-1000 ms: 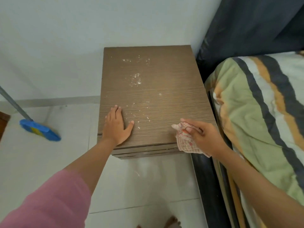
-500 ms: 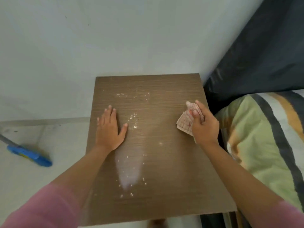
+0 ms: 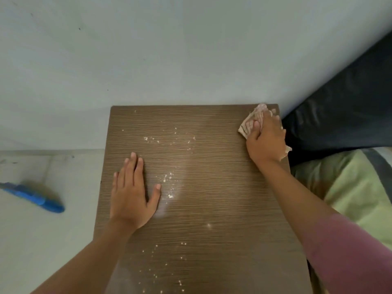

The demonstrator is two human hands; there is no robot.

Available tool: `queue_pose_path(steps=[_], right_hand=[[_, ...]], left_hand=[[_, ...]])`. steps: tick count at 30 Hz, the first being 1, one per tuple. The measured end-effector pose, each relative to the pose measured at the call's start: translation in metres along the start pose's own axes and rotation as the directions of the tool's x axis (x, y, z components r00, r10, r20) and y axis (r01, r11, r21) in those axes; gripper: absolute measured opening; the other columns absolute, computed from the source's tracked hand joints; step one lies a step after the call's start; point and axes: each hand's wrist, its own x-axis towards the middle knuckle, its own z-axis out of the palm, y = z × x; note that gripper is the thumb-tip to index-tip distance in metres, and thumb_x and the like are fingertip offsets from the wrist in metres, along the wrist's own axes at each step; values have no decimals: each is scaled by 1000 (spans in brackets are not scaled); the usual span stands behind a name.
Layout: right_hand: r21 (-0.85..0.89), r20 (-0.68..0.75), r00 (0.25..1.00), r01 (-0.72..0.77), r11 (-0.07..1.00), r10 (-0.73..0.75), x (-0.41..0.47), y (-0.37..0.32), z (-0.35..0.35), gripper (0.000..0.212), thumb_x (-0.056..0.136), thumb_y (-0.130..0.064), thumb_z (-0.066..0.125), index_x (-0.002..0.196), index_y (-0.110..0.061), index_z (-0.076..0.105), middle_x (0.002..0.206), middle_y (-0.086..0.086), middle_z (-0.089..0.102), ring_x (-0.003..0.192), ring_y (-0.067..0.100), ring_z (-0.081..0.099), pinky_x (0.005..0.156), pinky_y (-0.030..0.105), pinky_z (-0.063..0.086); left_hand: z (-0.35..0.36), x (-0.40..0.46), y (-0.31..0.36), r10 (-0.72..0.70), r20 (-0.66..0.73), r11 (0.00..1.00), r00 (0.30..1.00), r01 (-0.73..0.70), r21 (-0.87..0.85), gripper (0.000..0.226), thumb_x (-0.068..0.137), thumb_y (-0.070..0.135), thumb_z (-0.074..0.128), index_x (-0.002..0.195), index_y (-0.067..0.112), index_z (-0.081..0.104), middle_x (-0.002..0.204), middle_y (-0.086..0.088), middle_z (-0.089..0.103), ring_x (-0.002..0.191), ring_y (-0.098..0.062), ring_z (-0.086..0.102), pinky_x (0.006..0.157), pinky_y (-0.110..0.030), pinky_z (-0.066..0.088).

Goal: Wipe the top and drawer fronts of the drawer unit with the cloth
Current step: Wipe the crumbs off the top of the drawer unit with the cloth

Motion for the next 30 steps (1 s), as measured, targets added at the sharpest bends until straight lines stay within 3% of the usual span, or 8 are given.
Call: queue_pose_path(steps=[4,9,16,21,25,30], right_hand=[[-73,65,998,-12,997,17,8,-12,6,51,99,-27,31,146,-10,23,156,12,21,144,29,16,114,48,13],[-49,97,994,44,998,-39,7,-25,16,53,99,-29,31,147,-8,23,155,12,22,144,29,14,115,46,9],[-5,204,951,240,971,-234,-10,-60,28,52,98,-30,33,147,-13,25,155,7,24,144,24,15,116,42,9],[62,324,835,450,891,-444,-12,-77,34,51,97,-29,36,146,-19,27,155,2,25,145,22,14,115,46,10],[135,410,695,594,793,-590,-10,-80,36,48,96,-33,38,143,-28,33,155,-4,24,145,18,12,115,47,6],[183,503,547,689,701,-669,-19,-79,33,45,96,-34,40,141,-36,35,157,-6,15,146,16,4,114,49,-1]], left_hand=[[-2,1,0,-12,17,1000,1000,12,-15,77,85,55,30,144,7,19,155,-9,14,142,-25,11,113,-49,14],[-2,1,1,-19,31,1000,999,19,-1,77,85,55,30,145,8,17,155,-8,12,142,-23,8,113,-47,12],[-3,0,2,-32,27,999,999,32,0,77,85,55,29,145,9,18,155,-6,12,142,-21,7,113,-45,10],[-2,0,1,-30,23,1000,999,30,-7,77,85,55,31,145,9,17,155,-6,11,142,-21,7,113,-46,10],[-2,0,0,-22,12,1000,1000,22,-5,77,85,55,31,144,9,18,155,-7,13,142,-22,8,113,-45,11],[-1,0,0,-19,5,1000,1000,19,-3,76,86,55,31,145,8,18,155,-7,13,142,-22,8,114,-45,11]])
